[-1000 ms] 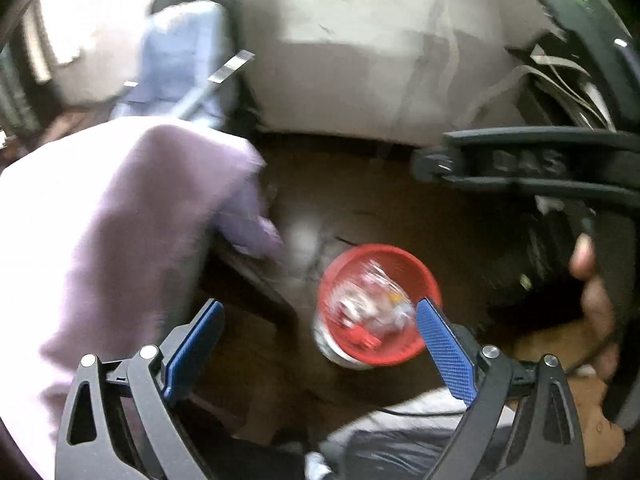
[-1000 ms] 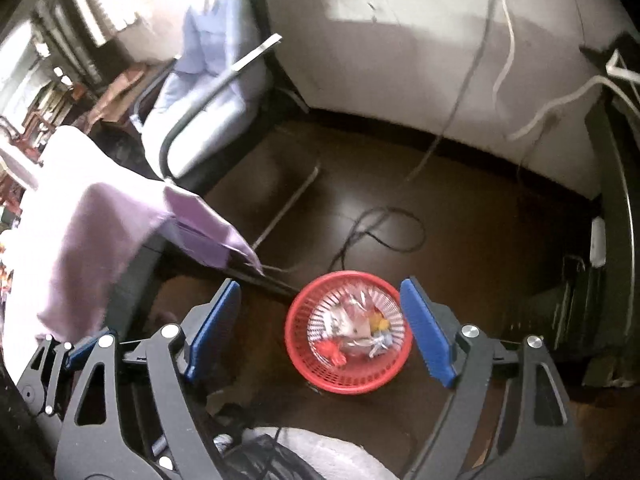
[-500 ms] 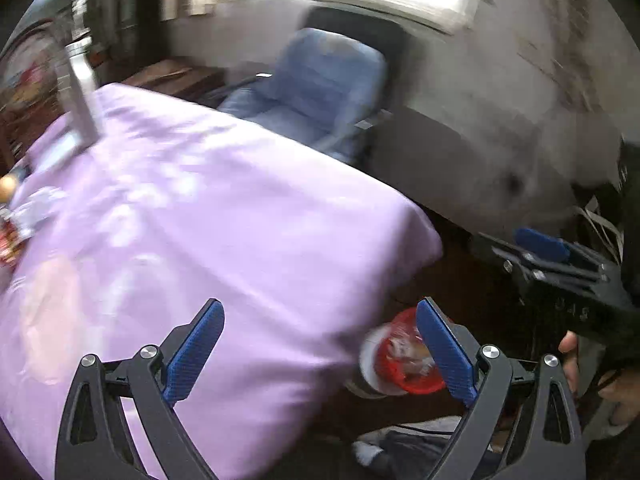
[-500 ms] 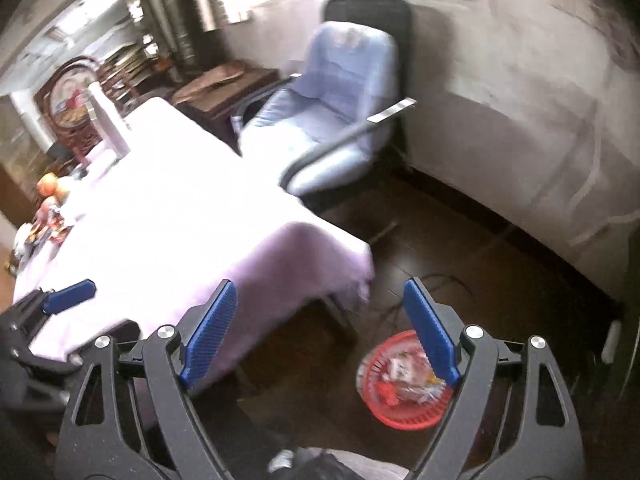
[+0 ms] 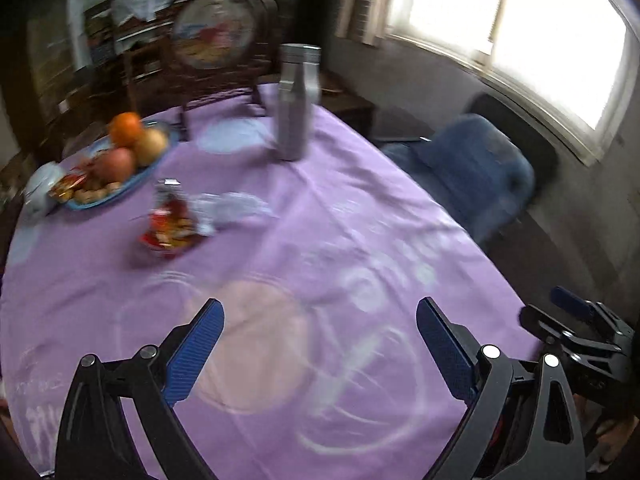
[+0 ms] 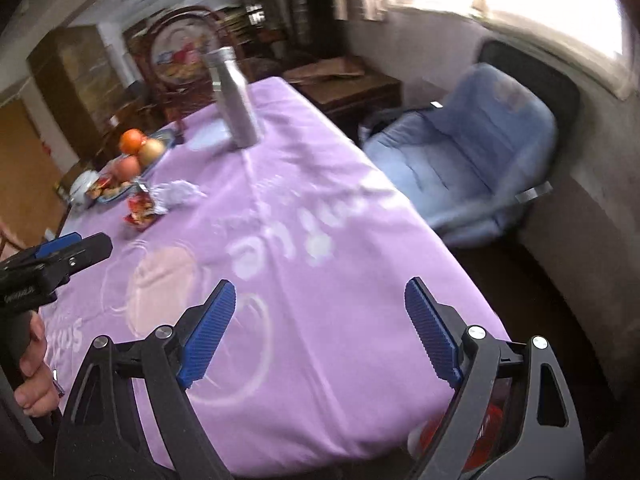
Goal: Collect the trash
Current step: 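Raise both tools back over the table, then grasp the white crumpled plastic bag with the right gripper while the left nears the red snack bag, then grasp the red snack bag with the left gripper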
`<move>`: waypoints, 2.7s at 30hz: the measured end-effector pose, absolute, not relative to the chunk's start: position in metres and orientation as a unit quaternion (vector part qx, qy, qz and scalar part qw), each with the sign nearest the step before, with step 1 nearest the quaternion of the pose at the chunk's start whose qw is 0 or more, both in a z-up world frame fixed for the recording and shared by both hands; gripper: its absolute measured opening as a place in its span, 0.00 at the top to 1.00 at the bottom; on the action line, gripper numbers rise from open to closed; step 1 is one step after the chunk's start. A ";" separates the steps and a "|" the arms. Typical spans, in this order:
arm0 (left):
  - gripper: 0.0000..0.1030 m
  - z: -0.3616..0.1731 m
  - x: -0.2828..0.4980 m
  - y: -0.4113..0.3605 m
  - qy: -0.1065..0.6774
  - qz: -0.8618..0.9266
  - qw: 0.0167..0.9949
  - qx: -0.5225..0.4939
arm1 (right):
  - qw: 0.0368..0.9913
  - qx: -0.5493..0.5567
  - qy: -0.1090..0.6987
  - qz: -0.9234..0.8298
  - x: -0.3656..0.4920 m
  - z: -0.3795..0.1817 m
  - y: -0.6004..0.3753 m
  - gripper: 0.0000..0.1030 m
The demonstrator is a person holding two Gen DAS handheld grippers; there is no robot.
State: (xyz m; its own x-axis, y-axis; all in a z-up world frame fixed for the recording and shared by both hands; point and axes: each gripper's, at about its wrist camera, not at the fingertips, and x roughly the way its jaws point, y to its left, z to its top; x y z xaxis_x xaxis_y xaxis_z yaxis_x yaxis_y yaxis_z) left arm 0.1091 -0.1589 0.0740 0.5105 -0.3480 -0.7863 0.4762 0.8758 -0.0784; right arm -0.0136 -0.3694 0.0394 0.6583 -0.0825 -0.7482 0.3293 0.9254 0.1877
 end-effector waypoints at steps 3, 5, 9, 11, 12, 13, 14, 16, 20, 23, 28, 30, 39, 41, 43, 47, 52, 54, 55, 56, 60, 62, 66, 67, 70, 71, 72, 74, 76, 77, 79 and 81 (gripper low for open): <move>0.07 0.070 0.141 -0.130 0.436 -0.187 0.878 0.057 | 0.904 0.125 0.397 -0.097 0.020 0.050 -0.349 0.18; 0.07 0.065 0.164 -0.108 0.435 -0.150 0.886 0.049 | 0.906 0.117 0.399 -0.076 0.045 0.053 -0.335 0.18; 0.07 0.048 0.217 -0.066 0.455 -0.092 0.886 0.002 | 0.907 0.103 0.407 -0.043 0.094 0.051 -0.310 0.18; 0.07 0.035 0.243 -0.051 0.470 -0.080 0.879 -0.022 | 0.911 0.084 0.403 -0.027 0.127 0.049 -0.291 0.18; 0.07 0.030 0.251 -0.046 0.474 -0.075 0.877 -0.029 | 0.912 0.078 0.403 -0.023 0.138 0.048 -0.286 0.18; 0.07 0.020 0.262 -0.037 0.482 -0.063 0.873 -0.043 | 0.911 0.068 0.406 -0.016 0.157 0.043 -0.277 0.18; 0.07 0.008 0.270 -0.030 0.491 -0.055 0.868 -0.052 | 0.910 0.063 0.409 -0.014 0.174 0.037 -0.270 0.18; 0.07 -0.011 0.277 -0.023 0.507 -0.054 0.858 -0.062 | 0.908 0.059 0.416 -0.001 0.199 0.024 -0.257 0.18; 0.07 -0.033 0.292 -0.006 0.529 -0.033 0.844 -0.080 | 0.897 0.034 0.441 0.031 0.247 -0.009 -0.228 0.18; 0.07 -0.042 0.299 0.009 0.541 -0.024 0.835 -0.098 | 0.888 -0.012 0.457 0.057 0.271 -0.031 -0.202 0.22; 0.07 -0.051 0.306 0.014 0.551 -0.018 0.828 -0.101 | 0.875 -0.052 0.476 0.069 0.297 -0.054 -0.178 0.29; 0.07 -0.051 0.307 0.011 0.553 -0.018 0.828 -0.094 | 0.869 -0.050 0.487 0.068 0.302 -0.059 -0.178 0.48; 0.07 -0.041 0.302 -0.008 0.522 -0.038 0.848 -0.081 | 0.872 0.009 0.483 0.079 0.264 -0.045 -0.207 0.92; 0.07 -0.039 0.302 -0.019 0.513 -0.046 0.855 -0.064 | 0.875 0.026 0.478 0.076 0.243 -0.038 -0.221 0.92; 0.07 -0.036 0.300 -0.028 0.500 -0.038 0.864 -0.036 | 0.874 0.034 0.479 0.074 0.224 -0.033 -0.232 0.92; 0.08 -0.036 0.306 -0.052 0.508 -0.062 0.859 -0.011 | 0.871 0.056 0.483 0.068 0.200 -0.029 -0.253 0.91; 0.08 -0.045 0.322 -0.078 0.510 -0.058 0.857 0.030 | 0.871 0.081 0.478 0.074 0.185 -0.023 -0.264 0.90; 0.24 -0.055 0.330 -0.083 0.525 -0.065 0.848 0.030 | 0.872 0.087 0.475 0.079 0.180 -0.020 -0.265 0.90; 0.33 -0.060 0.333 -0.086 0.536 -0.064 0.841 0.032 | 0.873 0.092 0.472 0.080 0.177 -0.019 -0.266 0.90; 0.42 -0.065 0.336 -0.088 0.546 -0.061 0.835 0.037 | 0.873 0.094 0.471 0.081 0.174 -0.018 -0.267 0.90; 0.58 -0.052 0.320 -0.090 0.519 -0.057 0.851 0.062 | 0.877 0.103 0.463 0.079 0.161 -0.013 -0.274 0.90; 0.60 -0.041 0.308 -0.087 0.510 -0.059 0.856 0.056 | 0.878 0.109 0.459 0.077 0.152 -0.011 -0.278 0.90; 0.60 -0.017 0.270 -0.086 0.491 -0.069 0.866 0.064 | 0.882 0.122 0.449 0.073 0.126 -0.005 -0.284 0.90; 0.60 -0.011 0.260 -0.087 0.486 -0.075 0.868 0.064 | 0.883 0.124 0.446 0.071 0.119 -0.003 -0.285 0.90; 0.60 0.006 0.223 -0.095 0.473 -0.093 0.873 0.072 | 0.888 0.131 0.437 0.063 0.090 0.004 -0.291 0.89; 0.60 0.009 0.212 -0.099 0.471 -0.103 0.873 0.074 | 0.889 0.134 0.435 0.060 0.079 0.006 -0.293 0.88; 0.60 0.013 0.197 -0.104 0.470 -0.120 0.871 0.075 | 0.889 0.136 0.433 0.055 0.066 0.007 -0.296 0.88; 0.60 0.017 0.168 -0.115 0.467 -0.153 0.868 0.078 | 0.889 0.140 0.433 0.047 0.046 0.007 -0.301 0.88; 0.60 0.020 0.143 -0.125 0.460 -0.173 0.867 0.088 | 0.891 0.141 0.431 0.036 0.023 0.006 -0.307 0.88; 0.60 0.021 0.128 -0.130 0.455 -0.183 0.867 0.093 | 0.891 0.144 0.429 0.033 0.013 0.005 -0.309 0.88; 0.60 0.022 0.098 -0.144 0.445 -0.209 0.864 0.108 | 0.891 0.154 0.425 0.025 -0.011 0.004 -0.316 0.89; 0.60 0.021 0.074 -0.154 0.438 -0.227 0.862 0.119 | 0.893 0.162 0.421 0.017 -0.034 0.002 -0.323 0.89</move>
State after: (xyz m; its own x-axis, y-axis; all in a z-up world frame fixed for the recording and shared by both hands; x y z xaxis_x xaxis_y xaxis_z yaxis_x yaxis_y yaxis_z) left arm 0.0736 -0.1545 0.0213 0.5144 -0.2870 -0.8081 0.4946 0.8691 0.0061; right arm -0.0337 -0.3228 0.0017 0.6455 0.1661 -0.7454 0.1061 0.9471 0.3030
